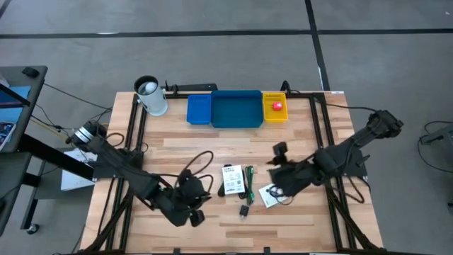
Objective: Pick and place items into bin
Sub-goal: Put the black charger adapter into the yellow basket
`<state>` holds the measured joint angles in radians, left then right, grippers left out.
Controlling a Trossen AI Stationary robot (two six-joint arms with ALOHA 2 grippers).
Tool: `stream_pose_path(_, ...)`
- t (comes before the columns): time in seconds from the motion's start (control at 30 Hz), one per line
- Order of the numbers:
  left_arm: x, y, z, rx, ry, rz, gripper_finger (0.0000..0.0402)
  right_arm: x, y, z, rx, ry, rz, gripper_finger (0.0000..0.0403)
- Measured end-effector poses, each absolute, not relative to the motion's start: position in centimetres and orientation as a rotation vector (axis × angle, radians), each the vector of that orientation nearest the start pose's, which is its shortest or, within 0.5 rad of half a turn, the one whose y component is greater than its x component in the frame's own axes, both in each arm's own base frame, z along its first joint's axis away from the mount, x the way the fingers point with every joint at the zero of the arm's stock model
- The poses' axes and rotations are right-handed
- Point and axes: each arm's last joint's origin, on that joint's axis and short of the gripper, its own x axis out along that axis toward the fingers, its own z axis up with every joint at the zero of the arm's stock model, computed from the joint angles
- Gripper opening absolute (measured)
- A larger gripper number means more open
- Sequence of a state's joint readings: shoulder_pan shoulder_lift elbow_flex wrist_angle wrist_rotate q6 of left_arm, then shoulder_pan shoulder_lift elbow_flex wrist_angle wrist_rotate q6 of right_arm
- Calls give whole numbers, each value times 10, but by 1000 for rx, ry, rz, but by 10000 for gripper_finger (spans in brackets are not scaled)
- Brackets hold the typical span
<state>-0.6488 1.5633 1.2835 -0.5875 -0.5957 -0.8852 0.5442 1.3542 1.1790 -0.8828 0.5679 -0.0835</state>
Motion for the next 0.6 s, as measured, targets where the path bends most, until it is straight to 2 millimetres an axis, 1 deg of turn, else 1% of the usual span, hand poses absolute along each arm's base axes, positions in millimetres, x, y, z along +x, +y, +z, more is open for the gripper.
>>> stream_pose_path(0.07,268,-183,292,-313,658,250,43,243,129,304,-570,852,66,120)
stream_pose_path(0.13,265,-181,293,-276,669,254,43,254,134,307,-544,857,98,120)
stream_pose_path(0.2,263,-180,292,-245,687,255,43,265,136,306,-516,867,85,120)
stream_pose_path(0.3,262,-179,291,-213,705,255,43,278,136,303,-391,878,55,120)
stream_pose_path(0.37,262,-179,291,-205,708,256,43,283,136,299,-276,905,56,120)
stream_pose_path(0.43,262,-179,291,-192,711,250,43,285,135,292,-198,963,59,120)
stream_pose_path(0.5,261,-180,290,-168,724,229,43,286,134,286,-172,1020,98,121)
stream_pose_path(0.6,260,-180,289,-129,746,209,43,285,130,285,-181,1069,161,131)
